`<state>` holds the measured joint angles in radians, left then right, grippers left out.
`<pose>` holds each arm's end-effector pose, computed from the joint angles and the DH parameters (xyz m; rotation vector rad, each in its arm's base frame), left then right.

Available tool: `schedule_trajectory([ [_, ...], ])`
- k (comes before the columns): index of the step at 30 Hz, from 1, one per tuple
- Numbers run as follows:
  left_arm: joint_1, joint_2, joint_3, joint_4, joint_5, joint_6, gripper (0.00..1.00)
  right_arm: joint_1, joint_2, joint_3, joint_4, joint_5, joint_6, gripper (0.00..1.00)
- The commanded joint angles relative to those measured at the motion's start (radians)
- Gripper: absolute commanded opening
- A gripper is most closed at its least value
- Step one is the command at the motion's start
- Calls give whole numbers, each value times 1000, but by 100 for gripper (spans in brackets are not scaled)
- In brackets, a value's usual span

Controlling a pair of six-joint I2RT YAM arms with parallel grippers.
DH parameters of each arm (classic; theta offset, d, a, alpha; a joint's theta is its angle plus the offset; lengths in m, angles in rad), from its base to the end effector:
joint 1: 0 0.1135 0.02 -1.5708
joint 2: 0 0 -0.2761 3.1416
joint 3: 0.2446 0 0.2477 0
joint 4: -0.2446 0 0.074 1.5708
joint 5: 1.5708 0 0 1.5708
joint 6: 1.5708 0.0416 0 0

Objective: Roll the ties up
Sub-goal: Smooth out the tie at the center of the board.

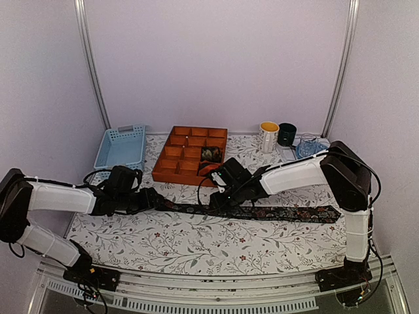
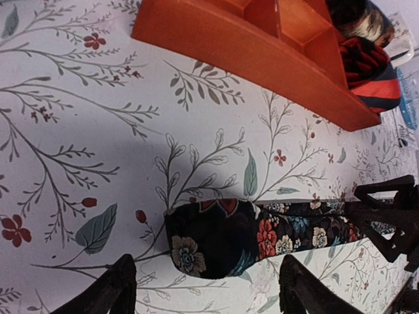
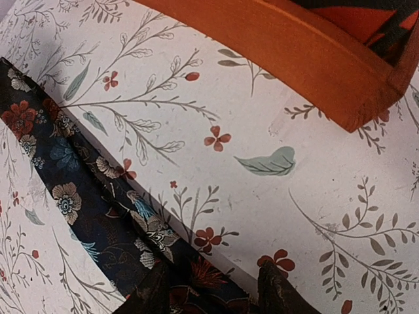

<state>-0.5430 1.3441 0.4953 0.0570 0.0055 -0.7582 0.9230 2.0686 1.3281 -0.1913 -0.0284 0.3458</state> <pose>0.2079 -0.1258 0.1596 -0.2609 2.4410 -0.6157 0.2637 0.3505 0.1455 -0.7492 2.4808 0.5378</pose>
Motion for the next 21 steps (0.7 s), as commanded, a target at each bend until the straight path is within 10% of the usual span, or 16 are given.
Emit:
schedule_trajectory([
  [1, 20, 45, 31, 59, -1, 11, 70, 8, 46, -41, -2, -4, 2, 45],
  [14, 72, 219, 5, 142, -19, -1, 29, 10, -17, -56, 4, 6, -3, 44],
  [21, 72, 231, -15, 155, -6, 2, 47, 11, -117, -28, -15, 13, -8, 45],
])
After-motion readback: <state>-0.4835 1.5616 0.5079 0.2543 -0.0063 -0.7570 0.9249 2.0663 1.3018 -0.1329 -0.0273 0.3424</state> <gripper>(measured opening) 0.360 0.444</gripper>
